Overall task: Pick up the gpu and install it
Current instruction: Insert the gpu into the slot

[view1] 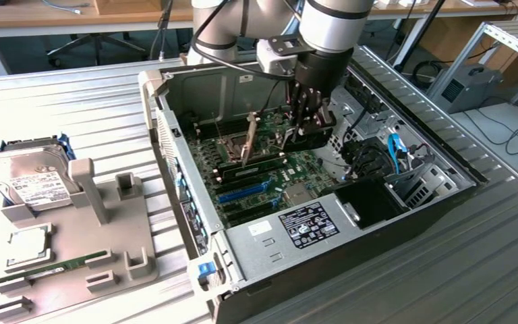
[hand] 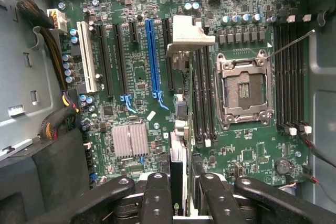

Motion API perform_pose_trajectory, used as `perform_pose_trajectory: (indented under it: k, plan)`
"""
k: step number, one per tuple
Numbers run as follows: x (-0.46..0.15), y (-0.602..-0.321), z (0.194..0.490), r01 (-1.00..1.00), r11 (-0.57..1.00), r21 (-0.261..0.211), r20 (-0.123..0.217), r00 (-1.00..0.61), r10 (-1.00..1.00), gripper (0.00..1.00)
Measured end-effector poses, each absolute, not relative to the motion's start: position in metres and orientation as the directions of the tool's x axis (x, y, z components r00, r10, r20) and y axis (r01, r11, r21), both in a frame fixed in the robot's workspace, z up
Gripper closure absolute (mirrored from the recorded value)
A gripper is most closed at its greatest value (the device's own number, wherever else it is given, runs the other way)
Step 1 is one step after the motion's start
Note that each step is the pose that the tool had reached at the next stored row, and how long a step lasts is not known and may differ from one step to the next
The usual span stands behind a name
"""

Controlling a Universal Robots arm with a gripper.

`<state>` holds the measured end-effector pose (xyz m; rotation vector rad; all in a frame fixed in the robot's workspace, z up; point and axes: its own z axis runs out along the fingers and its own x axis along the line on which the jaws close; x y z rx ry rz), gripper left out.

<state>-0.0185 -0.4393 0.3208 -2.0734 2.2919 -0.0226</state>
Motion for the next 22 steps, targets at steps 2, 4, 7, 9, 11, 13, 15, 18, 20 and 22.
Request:
perform_pose_trajectory:
  k: [2, 4, 7, 9, 11, 13, 15, 18, 20, 22]
  plan:
    - [-0.0186, -0.4395, 0.3204, -0.994, 0.1, -0.045, -0.028, -0.099, -0.995, 0.74]
    - [-0.0185, -0.4396, 0.3201, -0.994, 0.1, -0.045, -0.028, -0.099, -0.995, 0.74]
    - [-0.0185, -0.4398, 0.3196, -0.994, 0.1, -0.045, -0.028, -0.099, -0.995, 0.74]
    - [-0.0185, -0.4399, 0.3192, -0.994, 0.1, -0.045, -0.028, -0.099, -0.995, 0.74]
    - [-0.0185, -0.44, 0.3189, -0.994, 0.1, -0.045, -0.028, -0.099, -0.995, 0.74]
    - [-0.0185, -0.4401, 0.3185, -0.994, 0.1, -0.045, -0.028, -0.099, -0.995, 0.74]
    - [-0.0185, -0.4402, 0.3179, -0.994, 0.1, -0.045, -0.028, -0.099, -0.995, 0.74]
    - [-0.0186, -0.4405, 0.3168, -0.994, 0.1, -0.045, -0.028, -0.099, -0.995, 0.74]
    - [-0.0185, -0.4406, 0.3164, -0.994, 0.1, -0.045, -0.028, -0.099, -0.995, 0.74]
    - [-0.0185, -0.4407, 0.316, -0.994, 0.1, -0.045, -0.028, -0.099, -0.995, 0.74]
